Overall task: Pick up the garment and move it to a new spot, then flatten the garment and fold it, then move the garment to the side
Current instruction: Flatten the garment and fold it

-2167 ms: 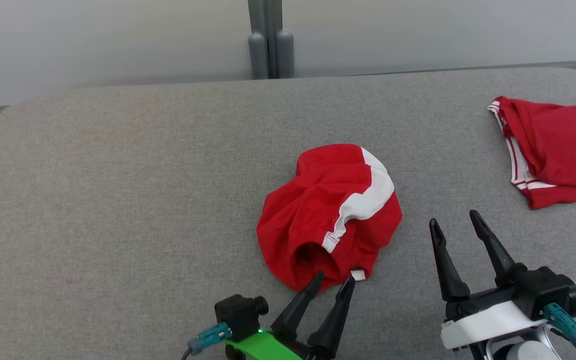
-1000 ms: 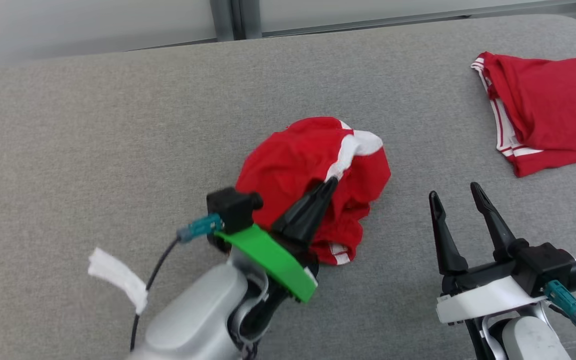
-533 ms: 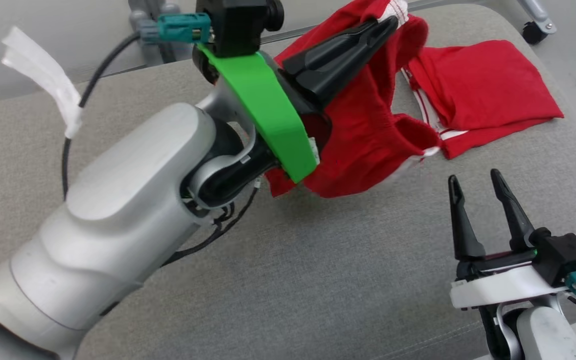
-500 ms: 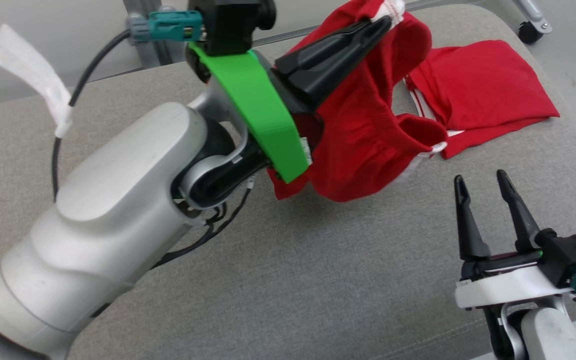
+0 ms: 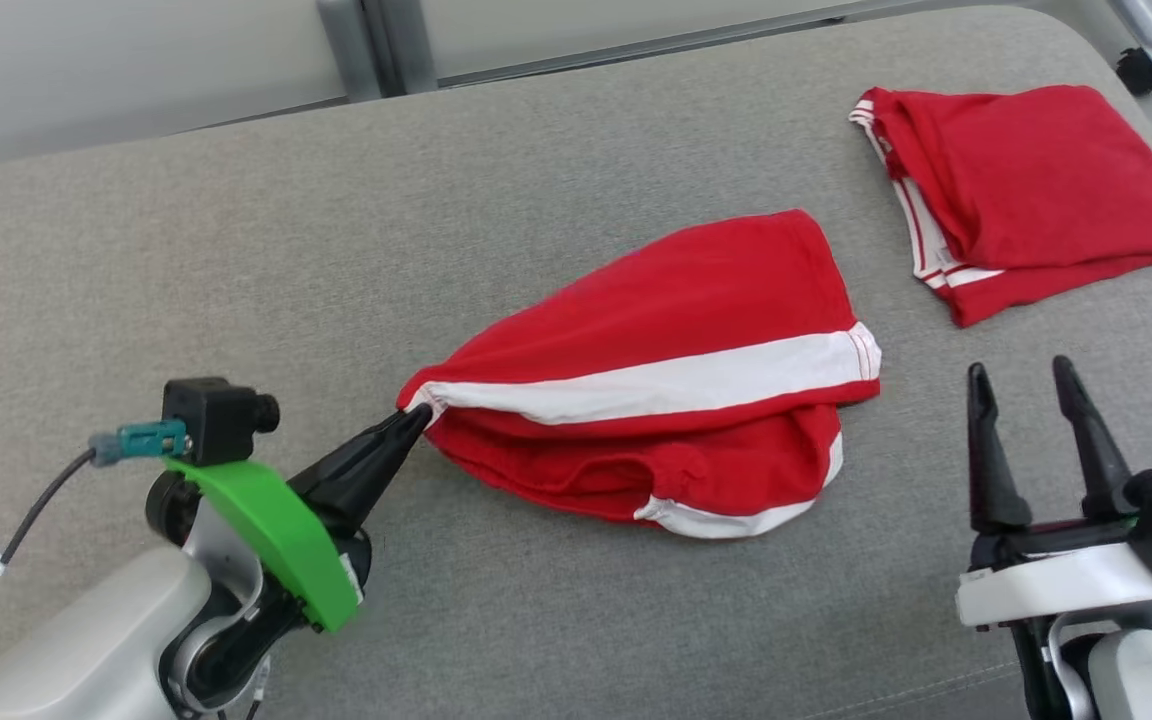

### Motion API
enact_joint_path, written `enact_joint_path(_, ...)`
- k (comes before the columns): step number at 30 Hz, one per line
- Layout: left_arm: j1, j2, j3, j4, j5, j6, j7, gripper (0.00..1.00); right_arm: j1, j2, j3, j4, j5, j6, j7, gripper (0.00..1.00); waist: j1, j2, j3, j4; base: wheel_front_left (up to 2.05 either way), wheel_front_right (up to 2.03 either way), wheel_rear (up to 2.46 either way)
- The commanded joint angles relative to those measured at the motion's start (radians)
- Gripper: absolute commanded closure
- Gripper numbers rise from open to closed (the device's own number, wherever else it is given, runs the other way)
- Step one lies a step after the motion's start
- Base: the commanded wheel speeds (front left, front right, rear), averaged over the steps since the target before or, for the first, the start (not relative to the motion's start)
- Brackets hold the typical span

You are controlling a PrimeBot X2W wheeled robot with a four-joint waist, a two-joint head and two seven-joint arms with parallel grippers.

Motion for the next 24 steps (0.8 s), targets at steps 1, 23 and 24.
enact_joint_path(1, 0.021, 0.009, 0.002, 0.020, 0.020, 0.006, -0.030, 1.00, 0.010, -0.002, 0.016, 0.020, 0.043, -0.002, 0.000, 0.00, -0.0001, 0.0000, 0.028, 0.050, 0.00, 0.00, 0.00)
enact_joint_path(23, 0.009, -0.120, -0.048, 0.224, 0.092, -0.010, -0.168, 1.00, -0.365, -0.490, 0.567, 0.234, 0.985, -0.001, 0.286, 0.00, -0.0001, 0.0000, 0.044, 0.160, 0.00, 0.00, 0.00)
enact_joint_path(24, 0.007, -0.122, -0.053, 0.222, 0.093, -0.010, -0.168, 1.00, -0.374, -0.506, 0.572, 0.237, 1.007, -0.001, 0.299, 0.00, -0.0001, 0.0000, 0.046, 0.162, 0.00, 0.00, 0.00)
